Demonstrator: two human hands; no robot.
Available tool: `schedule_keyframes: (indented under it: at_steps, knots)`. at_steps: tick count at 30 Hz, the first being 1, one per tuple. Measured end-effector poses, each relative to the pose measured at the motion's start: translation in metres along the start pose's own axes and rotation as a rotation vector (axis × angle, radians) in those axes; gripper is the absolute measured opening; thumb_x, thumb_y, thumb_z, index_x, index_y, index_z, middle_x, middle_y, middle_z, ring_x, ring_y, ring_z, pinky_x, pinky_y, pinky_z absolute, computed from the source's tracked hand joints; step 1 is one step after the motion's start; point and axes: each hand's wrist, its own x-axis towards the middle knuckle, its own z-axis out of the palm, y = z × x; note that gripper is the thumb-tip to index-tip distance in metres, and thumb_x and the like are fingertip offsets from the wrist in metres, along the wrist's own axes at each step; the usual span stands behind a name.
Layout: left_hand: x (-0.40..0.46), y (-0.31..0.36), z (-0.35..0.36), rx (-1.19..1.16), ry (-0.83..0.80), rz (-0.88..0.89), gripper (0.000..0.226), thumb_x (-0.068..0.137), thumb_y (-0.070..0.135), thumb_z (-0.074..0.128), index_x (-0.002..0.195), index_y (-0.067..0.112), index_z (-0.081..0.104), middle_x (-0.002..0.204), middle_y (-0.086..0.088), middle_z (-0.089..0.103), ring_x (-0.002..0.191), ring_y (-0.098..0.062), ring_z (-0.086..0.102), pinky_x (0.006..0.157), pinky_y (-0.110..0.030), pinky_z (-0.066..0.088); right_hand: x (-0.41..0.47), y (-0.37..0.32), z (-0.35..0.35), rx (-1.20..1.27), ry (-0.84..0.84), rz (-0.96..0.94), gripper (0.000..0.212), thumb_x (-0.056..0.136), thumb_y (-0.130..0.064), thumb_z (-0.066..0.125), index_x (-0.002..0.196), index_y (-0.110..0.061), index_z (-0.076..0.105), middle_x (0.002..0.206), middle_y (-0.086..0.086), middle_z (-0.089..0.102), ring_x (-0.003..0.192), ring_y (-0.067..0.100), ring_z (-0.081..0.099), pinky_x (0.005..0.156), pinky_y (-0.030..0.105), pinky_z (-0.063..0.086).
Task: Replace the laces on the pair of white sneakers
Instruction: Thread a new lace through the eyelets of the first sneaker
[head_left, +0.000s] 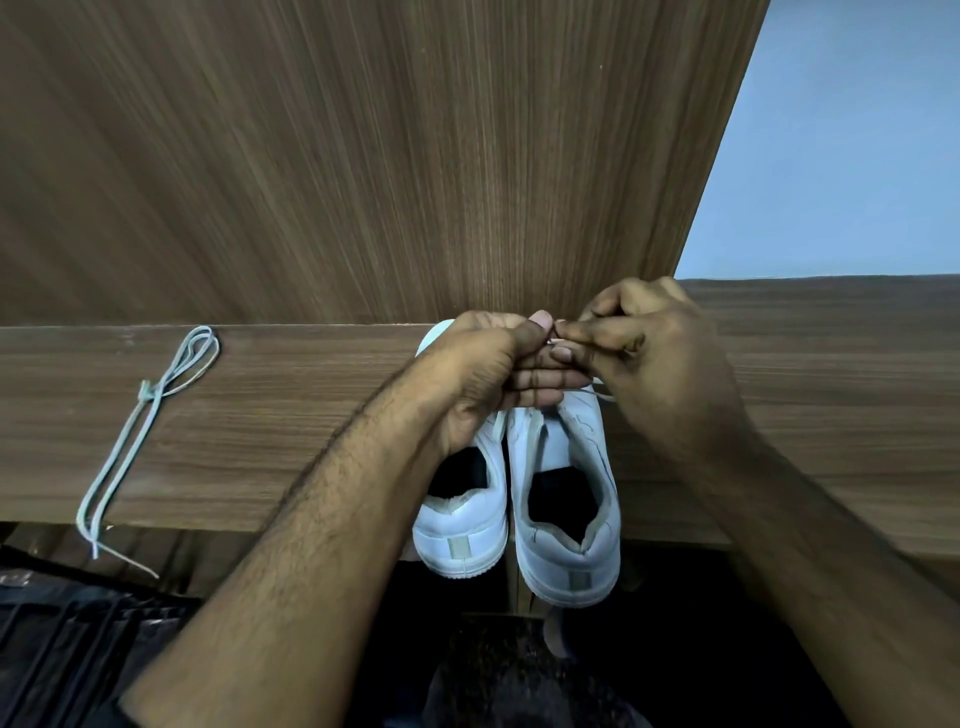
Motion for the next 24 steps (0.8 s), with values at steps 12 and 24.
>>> schedule_keyframes:
  at_steps: [12, 24]
  knots:
    - [0.0004, -0.0001, 0.0059, 0.076, 0.106, 0.163, 0.035, 0.110, 0.036, 0.035, 0.138, 0.018, 0.045, 0.073, -0.003, 0.075, 0.075, -0.018, 0.074, 0.063, -0.025, 0.050, 0.0021, -0.0038, 0.0004, 0.299, -0.022, 0.278, 0.015, 0.083, -0.029, 0.078, 0.097, -0.026, 0.080, 0.089, -0.014, 0.065, 0.093, 0.008, 0.060, 0.079, 0.018, 0.044]
    - [-0.0013, -0.0036, 0.0022, 0.275, 0.145, 0.338, 0.036, 0.109, 0.042, 0.034, 0.138, 0.028, 0.049, 0.089, -0.013, 0.078, 0.095, -0.015, 0.075, 0.087, -0.034, 0.056, 0.0009, -0.0038, -0.0037, 0.235, -0.040, 0.213, 0.009, 0.087, -0.028, 0.075, 0.095, -0.029, 0.080, 0.087, -0.017, 0.068, 0.090, 0.007, 0.061, 0.082, 0.038, 0.050]
